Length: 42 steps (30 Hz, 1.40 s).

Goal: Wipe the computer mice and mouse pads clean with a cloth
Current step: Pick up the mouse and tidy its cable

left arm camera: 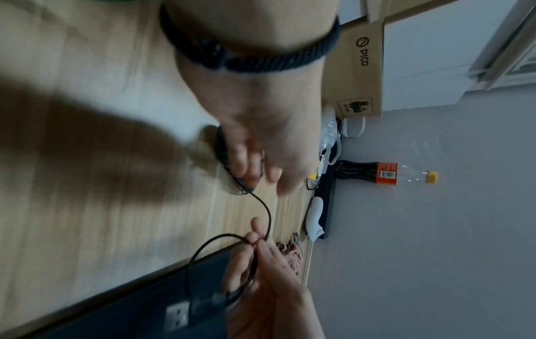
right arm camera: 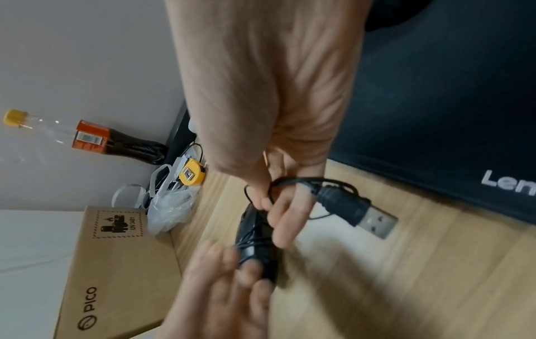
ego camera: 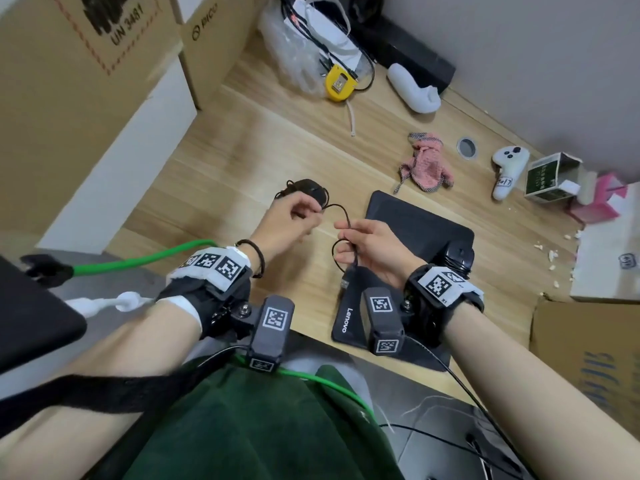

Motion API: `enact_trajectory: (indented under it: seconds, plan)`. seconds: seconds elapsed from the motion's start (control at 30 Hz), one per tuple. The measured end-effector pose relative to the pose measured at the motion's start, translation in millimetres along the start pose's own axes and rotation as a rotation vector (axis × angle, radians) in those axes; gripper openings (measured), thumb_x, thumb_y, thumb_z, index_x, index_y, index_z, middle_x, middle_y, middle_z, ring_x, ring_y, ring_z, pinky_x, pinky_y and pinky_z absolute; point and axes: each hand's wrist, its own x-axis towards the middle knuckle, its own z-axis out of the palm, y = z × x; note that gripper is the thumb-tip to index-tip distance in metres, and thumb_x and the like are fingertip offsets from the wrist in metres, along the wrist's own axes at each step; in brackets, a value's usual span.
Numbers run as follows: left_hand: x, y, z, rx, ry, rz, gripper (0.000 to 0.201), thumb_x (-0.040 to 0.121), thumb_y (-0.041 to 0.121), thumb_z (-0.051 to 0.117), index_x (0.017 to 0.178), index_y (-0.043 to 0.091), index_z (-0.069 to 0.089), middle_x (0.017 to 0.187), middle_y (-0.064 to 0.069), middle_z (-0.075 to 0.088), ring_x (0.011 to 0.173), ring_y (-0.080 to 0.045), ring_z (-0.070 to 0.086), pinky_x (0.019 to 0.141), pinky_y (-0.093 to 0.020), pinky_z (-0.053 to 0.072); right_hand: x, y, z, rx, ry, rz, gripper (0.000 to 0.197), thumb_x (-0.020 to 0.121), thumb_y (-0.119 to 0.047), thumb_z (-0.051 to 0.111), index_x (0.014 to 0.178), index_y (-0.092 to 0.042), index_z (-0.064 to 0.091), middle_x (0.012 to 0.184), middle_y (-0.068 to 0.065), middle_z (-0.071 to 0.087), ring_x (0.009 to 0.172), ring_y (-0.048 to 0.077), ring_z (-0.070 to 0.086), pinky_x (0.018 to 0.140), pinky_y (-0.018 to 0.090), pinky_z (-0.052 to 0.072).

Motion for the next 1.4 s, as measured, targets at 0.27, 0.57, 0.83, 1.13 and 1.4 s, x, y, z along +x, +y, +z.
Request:
enact_trajectory:
  seconds: [0.27,0.57,0.83,1.13,1.4]
  plan:
    - [-17,-3,11,-0.204,-0.375,-0.242,0.017,0.093,0.012,0.058,0.108,0.002,0.059,0.095,-0.011,0.062,0.083,-0.015,0.063,0.086,-0.023,0.054,3,-1,2,-0.031,0.075,-0.030,0.020,0.101,-0.002,0.040,0.111,0.000,0.057,0.081,0.014,0.051,0.057,0.010,0.064,0.060,0.020,0.057]
    - [-27,7,27,-0.134,-0.518,-0.151,0.048,0.078,0.001,0.075,0.118,0.002,0.048,0.086,-0.006,0.053,0.083,-0.013,0.055,0.087,-0.025,0.048,2,3,-4,-0.071,0.128,-0.015,0.012,0.095,-0.012,0.057,0.089,-0.004,0.064,0.069,0.010,0.060,0.053,0.014,0.059,0.054,0.026,0.053]
    - [-24,0,25,0.011,-0.432,-0.043,0.048,0.072,-0.010,0.074,0.106,0.015,0.051,0.069,0.005,0.039,0.062,-0.005,0.041,0.063,-0.012,0.040,9,2,-9,-0.064,0.227,0.030,0.006,0.096,-0.007,0.053,0.092,-0.004,0.057,0.086,0.019,0.062,0.053,0.013,0.065,0.055,0.029,0.057]
    - [-18,-8,18,0.013,-0.180,0.005,0.026,0.079,-0.003,0.071,0.083,0.022,0.063,0.068,0.004,0.048,0.065,-0.007,0.045,0.062,-0.013,0.043,8,-1,-10,-0.017,0.227,0.029,0.007,0.097,-0.002,0.048,0.093,0.000,0.054,0.092,0.021,0.051,0.055,0.015,0.069,0.052,0.025,0.056]
    - [-15,-14,18,0.027,-0.122,-0.165,0.034,0.084,-0.008,0.058,0.061,0.014,0.047,0.064,-0.003,0.042,0.061,-0.018,0.051,0.045,-0.008,0.040,6,0,-19,-0.060,0.279,0.028,0.011,0.096,-0.005,0.052,0.102,0.003,0.056,0.074,0.013,0.057,0.051,0.013,0.067,0.052,0.025,0.057]
